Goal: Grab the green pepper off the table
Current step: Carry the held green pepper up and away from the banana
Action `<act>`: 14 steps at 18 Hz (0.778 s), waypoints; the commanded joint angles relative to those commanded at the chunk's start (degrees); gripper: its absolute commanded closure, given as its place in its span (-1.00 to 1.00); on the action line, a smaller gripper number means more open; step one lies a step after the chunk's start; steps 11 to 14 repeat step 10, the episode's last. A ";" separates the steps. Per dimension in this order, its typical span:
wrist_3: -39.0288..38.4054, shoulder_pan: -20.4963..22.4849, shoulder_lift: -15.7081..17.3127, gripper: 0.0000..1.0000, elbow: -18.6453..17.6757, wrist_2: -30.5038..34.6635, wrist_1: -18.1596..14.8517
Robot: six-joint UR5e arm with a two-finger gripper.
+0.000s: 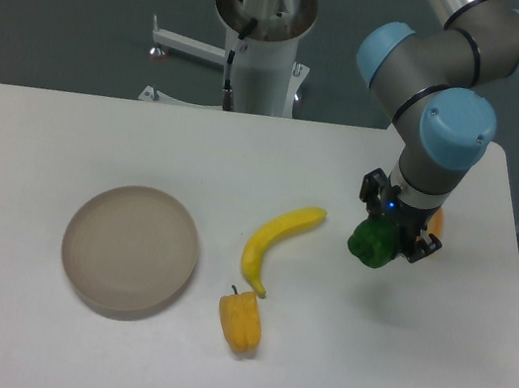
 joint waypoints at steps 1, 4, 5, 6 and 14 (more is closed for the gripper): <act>0.00 0.00 0.09 0.63 -0.18 0.00 0.00; 0.00 0.00 0.18 0.63 -0.35 0.35 0.00; 0.00 0.00 0.18 0.63 -0.35 0.35 0.00; 0.00 0.00 0.18 0.63 -0.35 0.35 0.00; 0.00 0.00 0.18 0.63 -0.35 0.35 0.00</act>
